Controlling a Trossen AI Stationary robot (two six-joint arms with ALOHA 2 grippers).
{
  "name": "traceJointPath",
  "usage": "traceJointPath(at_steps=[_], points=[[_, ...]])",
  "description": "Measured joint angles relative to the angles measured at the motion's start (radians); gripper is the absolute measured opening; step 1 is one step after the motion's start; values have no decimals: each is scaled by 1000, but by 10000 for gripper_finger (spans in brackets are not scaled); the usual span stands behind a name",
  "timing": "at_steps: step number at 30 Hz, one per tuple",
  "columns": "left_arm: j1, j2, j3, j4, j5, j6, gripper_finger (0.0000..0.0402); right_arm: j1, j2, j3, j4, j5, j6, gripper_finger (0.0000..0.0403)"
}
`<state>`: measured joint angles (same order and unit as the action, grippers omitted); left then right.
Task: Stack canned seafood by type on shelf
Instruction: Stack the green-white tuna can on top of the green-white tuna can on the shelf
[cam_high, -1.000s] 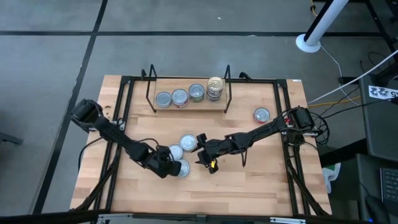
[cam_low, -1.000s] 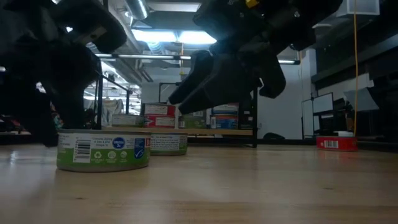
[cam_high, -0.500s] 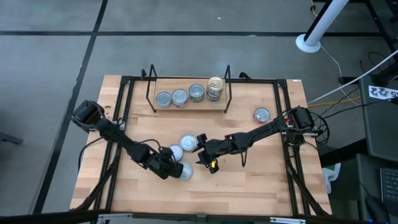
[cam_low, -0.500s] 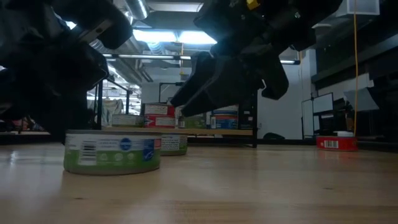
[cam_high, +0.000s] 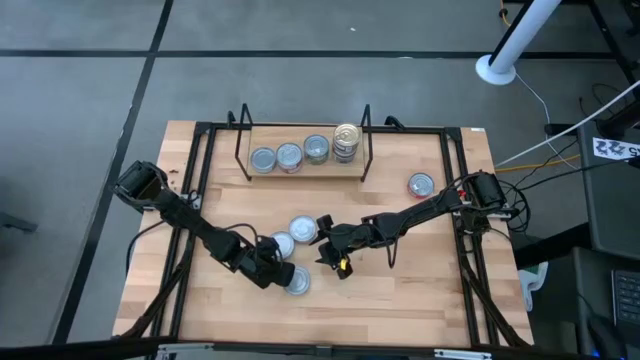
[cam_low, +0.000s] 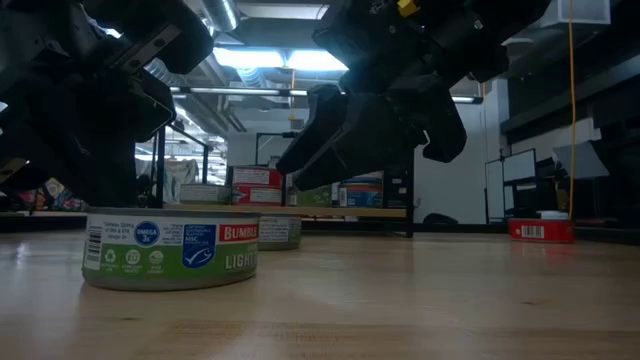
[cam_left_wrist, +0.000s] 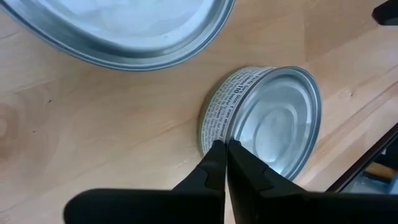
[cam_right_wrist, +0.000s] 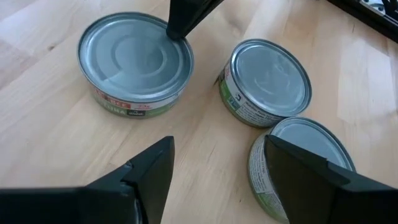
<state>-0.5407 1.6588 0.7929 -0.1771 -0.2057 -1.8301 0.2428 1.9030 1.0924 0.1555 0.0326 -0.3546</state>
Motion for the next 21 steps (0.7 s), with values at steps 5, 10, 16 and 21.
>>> traceJointPath(at_steps=[5,10,16,21], points=[[0,2,0,6,-48,-20,1,0,0,0,-1,-9,-66,250],[0,0,-1,10,-85,-31,0,0,0,0,-1,-81,-102,250],[3,-6,-3,8,-138,-31,0,0,0,0,-2,-104,-103,250],[8,-13,-4,4,-144,-14,0,0,0,0,-3,-103,-108,250]])
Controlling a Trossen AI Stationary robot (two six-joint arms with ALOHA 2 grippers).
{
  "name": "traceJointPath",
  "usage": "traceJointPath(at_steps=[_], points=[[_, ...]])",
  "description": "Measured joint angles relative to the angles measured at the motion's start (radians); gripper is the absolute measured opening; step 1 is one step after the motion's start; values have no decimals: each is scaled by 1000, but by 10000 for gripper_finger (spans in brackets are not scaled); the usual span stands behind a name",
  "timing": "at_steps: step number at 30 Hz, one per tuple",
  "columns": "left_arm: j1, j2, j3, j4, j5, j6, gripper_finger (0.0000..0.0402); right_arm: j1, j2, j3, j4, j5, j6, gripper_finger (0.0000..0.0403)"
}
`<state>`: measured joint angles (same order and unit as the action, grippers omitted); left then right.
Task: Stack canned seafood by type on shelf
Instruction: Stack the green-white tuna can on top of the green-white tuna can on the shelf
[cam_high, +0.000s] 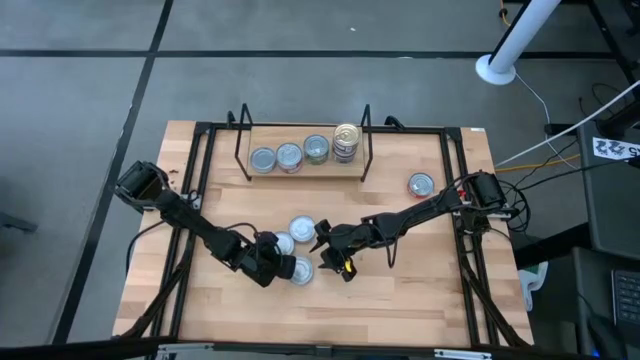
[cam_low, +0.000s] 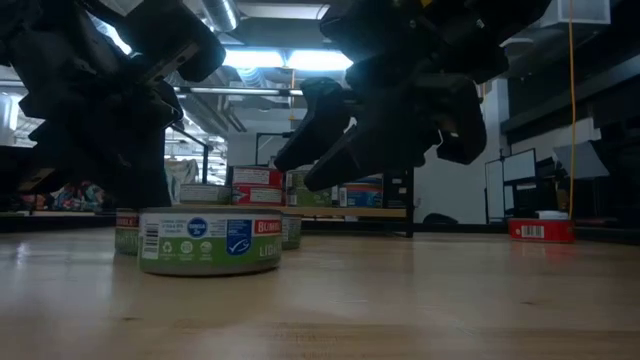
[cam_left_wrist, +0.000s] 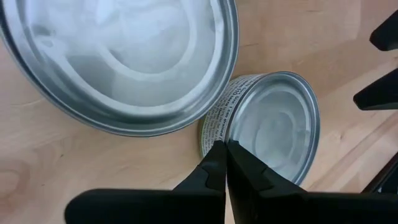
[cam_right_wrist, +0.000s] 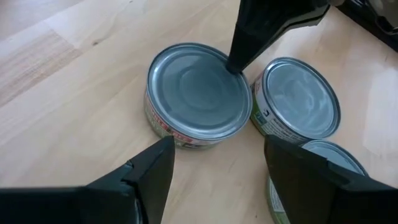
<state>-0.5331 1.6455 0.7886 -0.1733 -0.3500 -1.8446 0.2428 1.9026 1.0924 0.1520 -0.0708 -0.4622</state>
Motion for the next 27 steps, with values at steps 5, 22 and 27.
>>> traceJointPath(at_steps=[5,22,27], points=[[0,-1,0,5,0,3,0,0,0,0,-4,8,-25,250],[-1,-3,0,43,0,23,0,10,-1,0,-88,18,-104,250],[3,-3,0,43,0,23,0,53,-1,0,-92,59,-207,250]])
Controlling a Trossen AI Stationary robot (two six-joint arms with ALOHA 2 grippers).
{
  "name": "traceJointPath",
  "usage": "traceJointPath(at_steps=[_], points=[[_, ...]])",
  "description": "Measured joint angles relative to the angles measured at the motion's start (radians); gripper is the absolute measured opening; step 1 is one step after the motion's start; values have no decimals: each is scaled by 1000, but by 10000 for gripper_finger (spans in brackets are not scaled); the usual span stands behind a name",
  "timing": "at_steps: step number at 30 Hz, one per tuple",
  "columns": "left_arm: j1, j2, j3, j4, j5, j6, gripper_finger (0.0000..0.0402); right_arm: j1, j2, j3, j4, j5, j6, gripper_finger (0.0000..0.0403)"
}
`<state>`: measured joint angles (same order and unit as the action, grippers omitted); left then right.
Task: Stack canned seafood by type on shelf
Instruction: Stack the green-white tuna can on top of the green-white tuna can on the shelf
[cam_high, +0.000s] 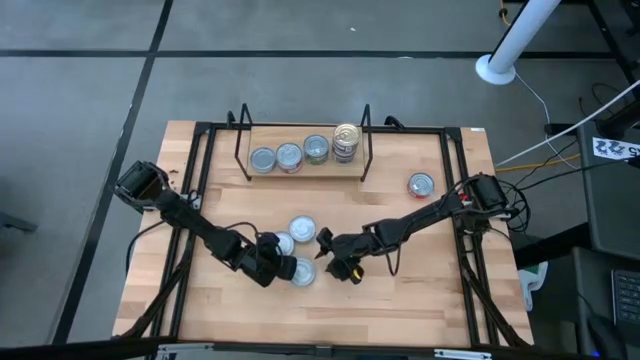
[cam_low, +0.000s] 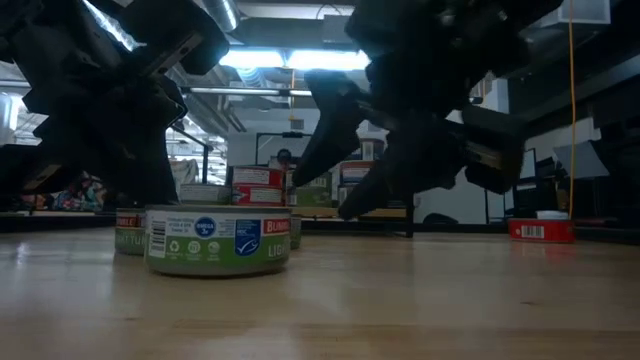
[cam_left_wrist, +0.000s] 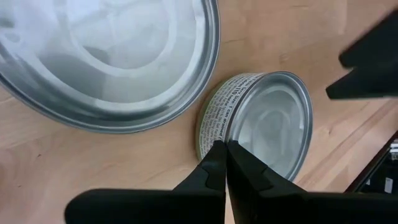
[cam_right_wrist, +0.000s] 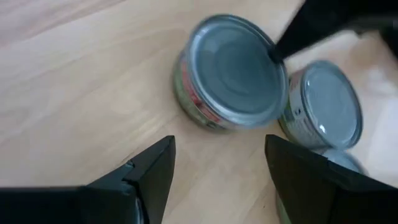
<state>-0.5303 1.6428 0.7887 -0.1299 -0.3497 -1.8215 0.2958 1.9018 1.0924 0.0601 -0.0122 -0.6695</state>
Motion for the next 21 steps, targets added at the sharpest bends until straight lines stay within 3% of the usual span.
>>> traceJointPath(at_steps=[10,21], points=[[31,-1,2,6,0,43,0,75,0,0,65,135,-169,250],[61,-2,2,7,1,60,0,118,57,-2,113,276,-181,250]])
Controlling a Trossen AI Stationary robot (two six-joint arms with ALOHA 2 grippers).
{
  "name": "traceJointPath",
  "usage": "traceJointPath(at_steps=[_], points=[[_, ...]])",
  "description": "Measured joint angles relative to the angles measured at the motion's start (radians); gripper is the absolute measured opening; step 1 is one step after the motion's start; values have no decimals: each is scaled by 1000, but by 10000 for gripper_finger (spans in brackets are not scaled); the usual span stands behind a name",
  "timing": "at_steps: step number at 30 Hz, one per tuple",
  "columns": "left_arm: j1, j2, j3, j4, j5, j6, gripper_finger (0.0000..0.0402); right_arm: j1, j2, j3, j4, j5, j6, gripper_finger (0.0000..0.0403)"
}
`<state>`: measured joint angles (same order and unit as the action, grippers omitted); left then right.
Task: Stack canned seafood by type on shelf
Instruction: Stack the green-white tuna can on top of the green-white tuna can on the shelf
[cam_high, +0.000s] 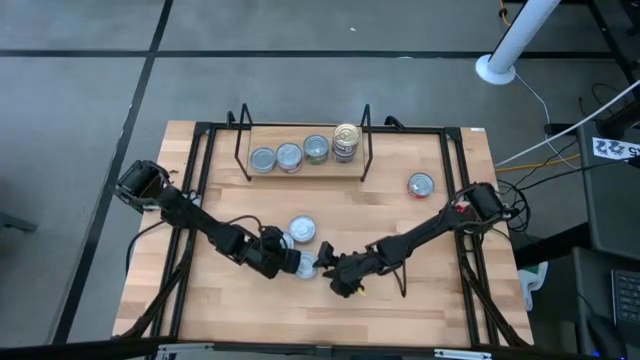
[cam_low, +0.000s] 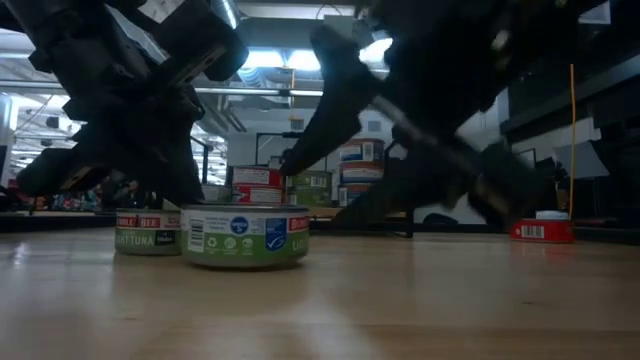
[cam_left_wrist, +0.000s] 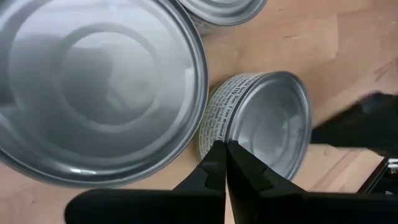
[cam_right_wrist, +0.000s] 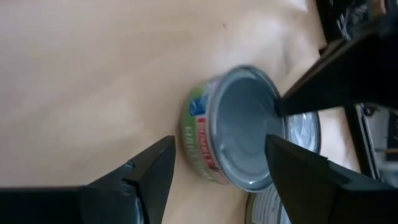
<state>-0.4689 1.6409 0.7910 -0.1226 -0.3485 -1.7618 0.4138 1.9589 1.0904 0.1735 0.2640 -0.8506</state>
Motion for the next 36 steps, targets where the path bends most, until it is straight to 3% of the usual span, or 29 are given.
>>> traceJointPath(at_steps=[9,36], points=[[3,0,1,0,6,-2,0,-1,59,0,94,95,-11,250],[25,-1,1,-44,59,-66,0,18,66,0,100,84,-40,250]])
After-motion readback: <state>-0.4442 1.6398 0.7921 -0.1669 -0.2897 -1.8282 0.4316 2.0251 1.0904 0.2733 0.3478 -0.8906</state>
